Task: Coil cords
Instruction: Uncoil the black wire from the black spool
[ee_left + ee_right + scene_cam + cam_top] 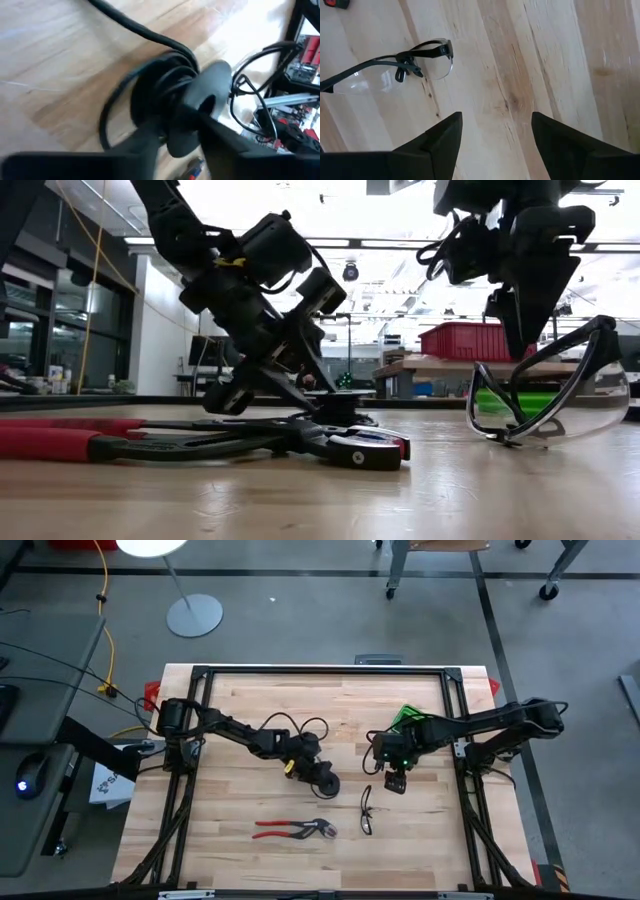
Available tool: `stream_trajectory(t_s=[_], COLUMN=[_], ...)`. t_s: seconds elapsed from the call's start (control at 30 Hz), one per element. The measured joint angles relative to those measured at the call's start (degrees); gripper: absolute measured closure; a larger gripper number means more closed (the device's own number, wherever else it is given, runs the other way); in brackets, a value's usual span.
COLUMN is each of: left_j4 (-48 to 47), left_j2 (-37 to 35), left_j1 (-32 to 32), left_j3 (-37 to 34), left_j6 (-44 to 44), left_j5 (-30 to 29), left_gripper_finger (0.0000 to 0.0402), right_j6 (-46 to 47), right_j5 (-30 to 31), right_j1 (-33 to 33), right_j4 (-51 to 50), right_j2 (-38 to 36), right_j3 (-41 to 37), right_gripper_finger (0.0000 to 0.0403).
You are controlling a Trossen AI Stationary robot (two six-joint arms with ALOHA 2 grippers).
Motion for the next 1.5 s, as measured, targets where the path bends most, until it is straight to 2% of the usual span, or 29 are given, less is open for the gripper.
stream_trajectory(t_s=[0.07,0.27,0.43,0.6,0.77,0.87,1.0,1.1,1.23,1.37,1.5], left_j4=[0.83,1.01,-1.71,-1.88,-3.61,-0.38,-1.08,-2.12,-4.28,-10.58,-8.77], left_j2=[0.00,-3.13,-13.34,-25.83,-35.47,-39.09,-41.27,-41.64,-40.99,-40.27,-39.45], left_j1=[0.03,1.79,4.36,7.53,10.48,11.94,12.39,12.09,12.18,12.18,12.18], left_j3=[0.03,-0.26,-0.19,-0.13,-0.08,-0.06,-0.06,-0.06,-0.08,-0.08,-0.15], left_j6=[0.41,4.00,12.25,17.70,18.91,18.35,19.85,26.12,36.76,45.51,44.00], left_j5=[-0.08,2.62,4.43,8.91,14.63,22.73,33.99,36.08,35.21,34.32,33.09], left_gripper_finger=[0.0377,0.0388,0.0388,0.0388,0.0389,0.0389,0.0389,0.0389,0.0389,0.0389,0.0389], right_j6=[0.10,1.50,4.18,11.82,11.35,9.53,8.15,6.36,-0.84,-8.60,-14.48], right_j5=[0.65,4.86,6.28,8.39,10.30,10.68,13.04,15.80,16.20,15.06,15.16], right_j1=[0.08,0.52,0.48,0.33,0.35,0.13,-0.13,-0.15,-0.15,-0.15,-1.30], right_j4=[0.05,0.51,4.00,14.90,32.47,42.81,52.16,52.69,52.48,48.87,35.69], right_j2=[-0.86,-8.01,-15.43,-18.53,-17.05,-14.61,-10.04,-6.42,-1.81,1.28,3.03], right_j3=[0.00,0.00,0.00,0.00,0.00,0.00,0.07,2.20,6.38,12.76,19.34], right_gripper_finger=[0.0179,0.0241,0.0292,0.0303,0.0304,0.0294,0.0255,0.0218,0.0189,0.0189,0.0198])
